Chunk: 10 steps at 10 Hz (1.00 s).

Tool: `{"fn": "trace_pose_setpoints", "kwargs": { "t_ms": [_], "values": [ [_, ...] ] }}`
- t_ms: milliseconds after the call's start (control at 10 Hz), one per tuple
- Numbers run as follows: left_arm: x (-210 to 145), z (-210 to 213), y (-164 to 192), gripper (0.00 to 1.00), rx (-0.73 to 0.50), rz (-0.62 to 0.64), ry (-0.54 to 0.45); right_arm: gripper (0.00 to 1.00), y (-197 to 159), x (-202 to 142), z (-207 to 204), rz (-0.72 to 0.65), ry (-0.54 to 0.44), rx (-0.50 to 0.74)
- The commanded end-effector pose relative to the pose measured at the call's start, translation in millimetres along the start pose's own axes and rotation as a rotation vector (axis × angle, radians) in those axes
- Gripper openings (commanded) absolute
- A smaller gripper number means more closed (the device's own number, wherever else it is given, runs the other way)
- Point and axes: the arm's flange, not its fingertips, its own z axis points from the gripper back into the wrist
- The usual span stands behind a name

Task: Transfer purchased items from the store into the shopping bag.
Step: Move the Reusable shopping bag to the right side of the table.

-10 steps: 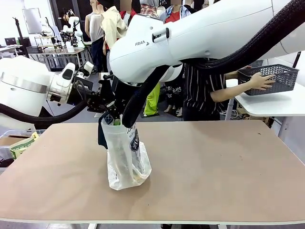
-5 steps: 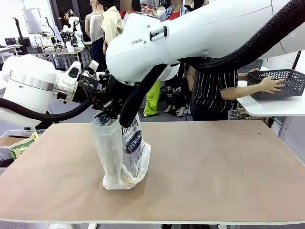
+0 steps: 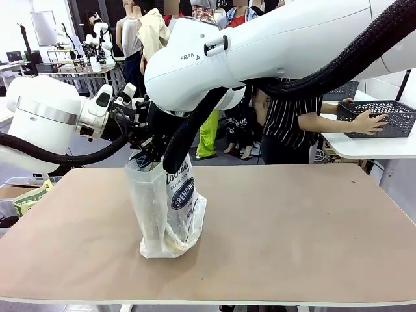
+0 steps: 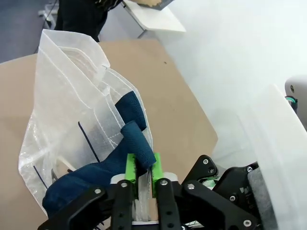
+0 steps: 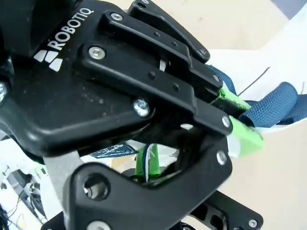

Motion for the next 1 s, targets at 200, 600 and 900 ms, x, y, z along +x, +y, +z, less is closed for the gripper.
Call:
{"fn": "trace_pose_setpoints", "kwargs": {
  "t_ms": [200, 600, 900],
  "values": [
    [2.2, -5.6, -4.6, 0.0, 0.009, 0.005, 0.021, 0.0, 2.6, 0.7, 1.4, -0.014, -0.003, 0.009],
    [4.2, -8.4, -1.8, 0.0, 0.035, 0.009, 0.053, 0.0, 2.9, 2.2, 1.4, -0.025, -0.014, -0.006],
    [5.9, -12.8, -6.1, 0.0, 0.091, 0.0, 0.095, 0.0, 4.9, 3.6, -2.6, -0.066, -0.029, -0.033]
  ]
}}
